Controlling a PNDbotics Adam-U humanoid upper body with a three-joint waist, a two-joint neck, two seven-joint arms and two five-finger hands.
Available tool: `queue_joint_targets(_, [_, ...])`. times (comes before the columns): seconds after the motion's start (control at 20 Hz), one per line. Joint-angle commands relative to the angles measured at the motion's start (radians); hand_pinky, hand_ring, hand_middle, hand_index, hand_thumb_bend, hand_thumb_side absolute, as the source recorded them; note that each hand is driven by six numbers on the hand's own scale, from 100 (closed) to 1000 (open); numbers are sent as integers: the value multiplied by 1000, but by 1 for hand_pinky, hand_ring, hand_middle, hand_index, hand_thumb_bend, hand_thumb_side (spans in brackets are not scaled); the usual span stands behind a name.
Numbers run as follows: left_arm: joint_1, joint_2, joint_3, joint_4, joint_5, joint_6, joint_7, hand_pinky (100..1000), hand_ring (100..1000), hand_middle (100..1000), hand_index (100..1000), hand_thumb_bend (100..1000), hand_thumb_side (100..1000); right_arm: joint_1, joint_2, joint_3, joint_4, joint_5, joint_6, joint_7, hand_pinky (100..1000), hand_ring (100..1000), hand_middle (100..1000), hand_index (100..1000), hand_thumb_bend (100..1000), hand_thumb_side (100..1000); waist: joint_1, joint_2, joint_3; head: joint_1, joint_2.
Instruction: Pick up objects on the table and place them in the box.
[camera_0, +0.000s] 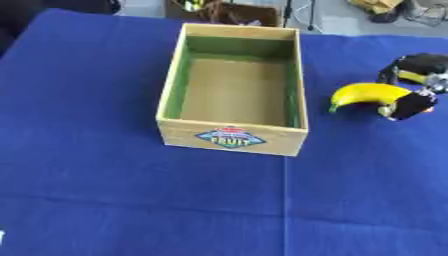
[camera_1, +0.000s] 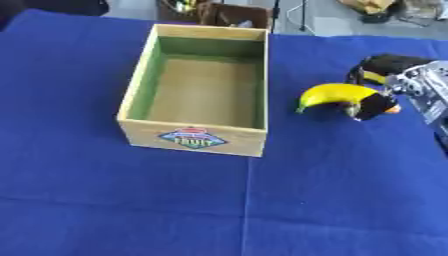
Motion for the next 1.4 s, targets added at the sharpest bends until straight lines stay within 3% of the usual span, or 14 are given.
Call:
queue_joint_targets(0.05, [-9, 6, -5, -17, -1, -1, -3, 593, 593, 704, 835, 311, 885, -13, -22, -10, -2, -2, -2, -4, 877, 902, 614, 736, 104, 399, 3, -18, 1, 4, -13])
queue_joint_targets(0.85, [-9, 7, -5, -17, -1, 0, -6, 594, 594, 706, 835, 310, 888, -12, -26, -18, -7, -15, 3, -21, 869, 890, 557, 675, 100, 390, 2, -21, 1, 6, -22])
queue_joint_targets(0.9, [-9, 7, -5, -17, -1, 0, -6, 594, 594, 706, 835, 310, 888, -11, -25, -17, -7, -16, 2, -18, 876, 903, 605, 766, 141, 493, 2, -21, 1, 6, -24])
queue_joint_targets(1.0, [-9, 7, -5, -17, -1, 0, -6, 594, 594, 705, 835, 309, 888, -11, -25, -15, -6, -18, -8, -2, 882, 910, 643, 869, 182, 540, 2, -22, 1, 6, -28])
queue_joint_targets(1.4, [-8, 8, -5, -17, 1, 0, -8, 594, 594, 706, 835, 309, 888, -15, -28, -22, -13, -16, -16, 18, 883, 912, 636, 879, 185, 545, 2, -25, -2, 5, -29])
